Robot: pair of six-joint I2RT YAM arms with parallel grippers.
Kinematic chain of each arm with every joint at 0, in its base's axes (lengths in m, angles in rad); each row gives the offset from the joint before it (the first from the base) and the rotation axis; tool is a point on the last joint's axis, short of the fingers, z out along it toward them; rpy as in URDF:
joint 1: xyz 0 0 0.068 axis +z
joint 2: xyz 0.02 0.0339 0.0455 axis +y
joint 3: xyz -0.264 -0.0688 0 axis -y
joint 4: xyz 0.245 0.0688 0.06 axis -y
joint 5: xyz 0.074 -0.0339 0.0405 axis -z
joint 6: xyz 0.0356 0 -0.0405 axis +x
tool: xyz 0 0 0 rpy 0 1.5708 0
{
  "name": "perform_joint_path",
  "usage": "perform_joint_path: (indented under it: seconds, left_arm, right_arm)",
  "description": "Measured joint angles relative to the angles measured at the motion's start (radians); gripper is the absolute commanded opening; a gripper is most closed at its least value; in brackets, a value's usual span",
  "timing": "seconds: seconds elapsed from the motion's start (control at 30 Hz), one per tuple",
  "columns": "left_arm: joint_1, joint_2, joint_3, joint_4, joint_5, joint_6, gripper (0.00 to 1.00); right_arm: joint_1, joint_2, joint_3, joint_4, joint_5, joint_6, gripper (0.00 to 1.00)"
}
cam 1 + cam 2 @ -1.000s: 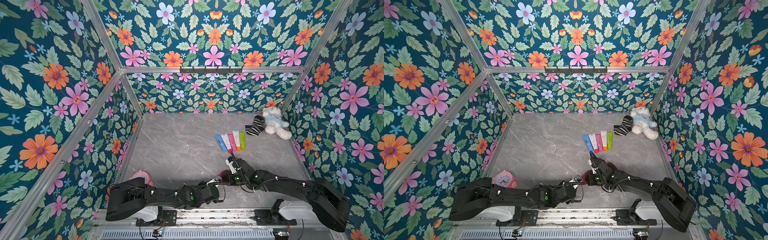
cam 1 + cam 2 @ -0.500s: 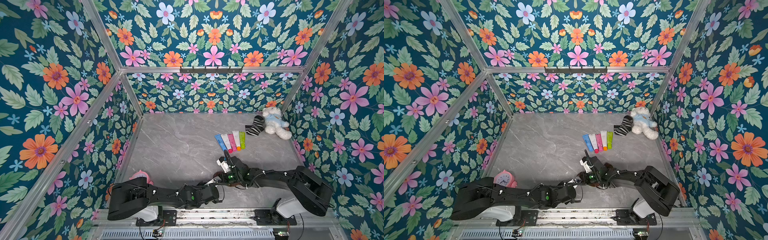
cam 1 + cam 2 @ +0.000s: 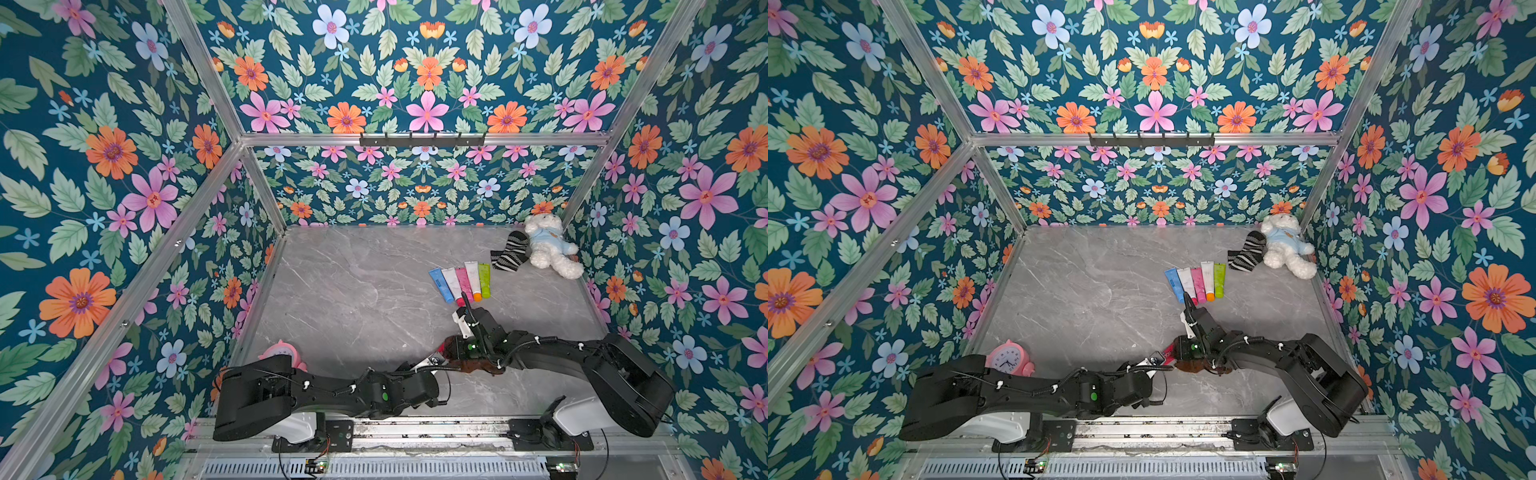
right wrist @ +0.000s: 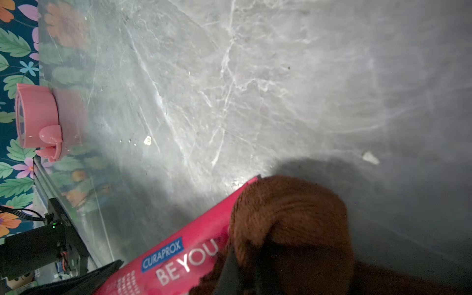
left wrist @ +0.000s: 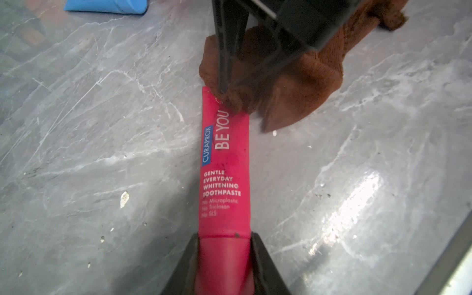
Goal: Wipe the surface of the toothpaste tube
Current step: Wipe the dirt from the toothpaste tube.
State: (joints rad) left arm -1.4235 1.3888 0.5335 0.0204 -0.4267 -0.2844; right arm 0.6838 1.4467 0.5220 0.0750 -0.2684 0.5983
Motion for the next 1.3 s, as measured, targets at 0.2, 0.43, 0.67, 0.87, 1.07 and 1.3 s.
perform_joint_path:
  seconds: [0.2,0.43,0.67,0.87,1.07,1.3]
  left_arm:
    - [-0.004,0.009,0.004,-0.007,0.004,0.002,0.00]
    - [-0.004,0.016,0.008,-0.001,0.008,0.002,0.00]
    - [-0.003,0.013,0.003,-0.018,0.010,0.002,0.00]
    - [-0.001,0.004,-0.002,-0.014,0.006,0.002,0.00]
    - [-0.001,0.003,-0.004,-0.011,0.005,0.002,0.00]
    - [-0.003,-0.012,-0.005,-0.002,-0.001,0.002,0.00]
  right_arm:
    - [0.088,-0.050,0.003,0.002,-0.020,-0.002,0.00]
    - [0.144,-0.086,-0.008,0.045,-0.131,0.028,0.00]
    - [0.071,0.020,-0.007,0.103,-0.196,0.031,0.00]
    - [0.002,0.070,-0.006,0.115,-0.222,0.026,0.00]
    - [0.000,0.075,0.006,0.096,-0.206,0.023,0.00]
    - [-0.011,0.023,0.005,0.022,-0.005,0.016,0.00]
